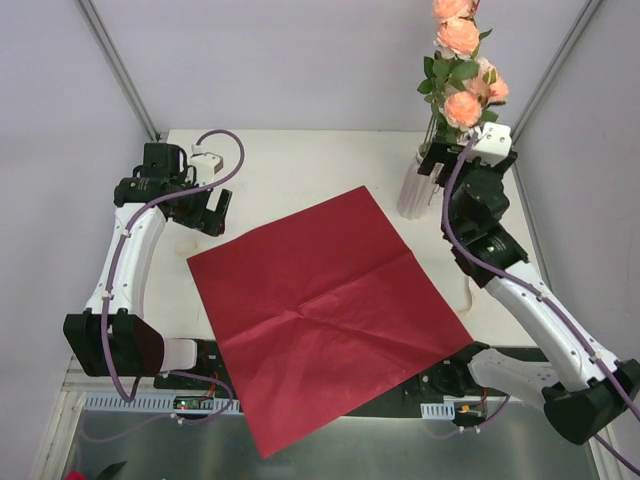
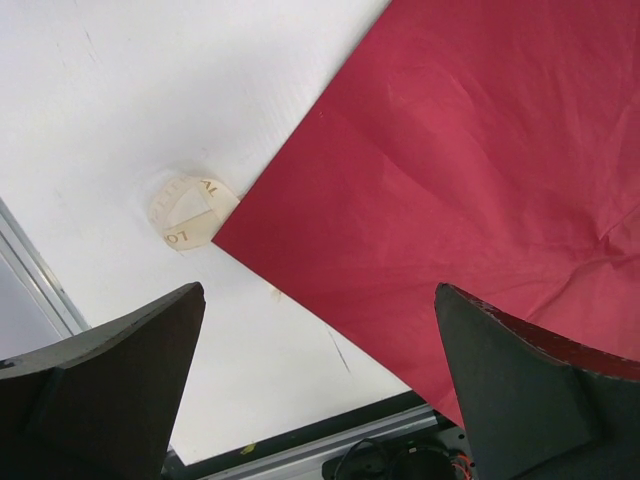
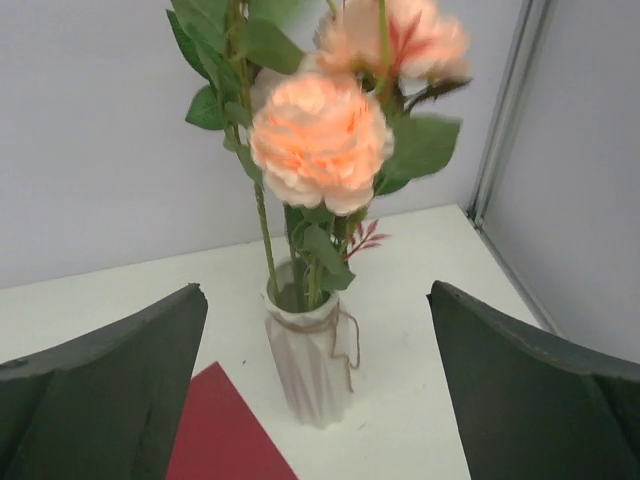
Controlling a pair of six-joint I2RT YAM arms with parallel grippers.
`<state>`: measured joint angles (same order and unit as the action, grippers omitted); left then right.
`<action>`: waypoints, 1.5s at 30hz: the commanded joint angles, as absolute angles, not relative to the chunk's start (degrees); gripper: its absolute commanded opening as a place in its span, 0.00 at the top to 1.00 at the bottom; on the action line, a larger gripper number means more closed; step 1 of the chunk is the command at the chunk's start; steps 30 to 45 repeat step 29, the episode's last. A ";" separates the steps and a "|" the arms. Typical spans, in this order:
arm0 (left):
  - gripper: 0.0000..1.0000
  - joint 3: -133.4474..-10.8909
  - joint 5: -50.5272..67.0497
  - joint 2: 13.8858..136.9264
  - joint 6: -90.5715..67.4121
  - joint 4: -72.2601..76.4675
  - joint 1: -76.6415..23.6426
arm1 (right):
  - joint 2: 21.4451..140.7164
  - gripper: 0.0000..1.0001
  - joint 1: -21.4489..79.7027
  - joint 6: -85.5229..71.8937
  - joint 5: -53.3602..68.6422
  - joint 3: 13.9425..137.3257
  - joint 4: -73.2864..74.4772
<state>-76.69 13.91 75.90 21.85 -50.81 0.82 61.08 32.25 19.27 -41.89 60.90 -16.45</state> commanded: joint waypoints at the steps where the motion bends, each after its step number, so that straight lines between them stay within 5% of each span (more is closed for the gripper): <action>1: 0.01 -76.55 16.00 73.04 20.83 -50.98 1.05 | 58.45 0.04 32.78 5.90 -42.46 65.56 9.81; 10: 0.01 -76.38 16.52 73.04 19.95 -50.98 0.88 | 58.36 0.04 33.13 -1.22 -33.76 72.25 33.65; 24: 0.01 -78.31 17.57 74.71 16.00 -51.33 0.97 | 53.88 0.04 34.28 1.06 -14.34 65.48 34.45; 45: 0.01 -77.43 18.11 74.44 14.94 -51.24 1.05 | 55.63 0.04 34.98 2.45 -12.13 66.80 35.86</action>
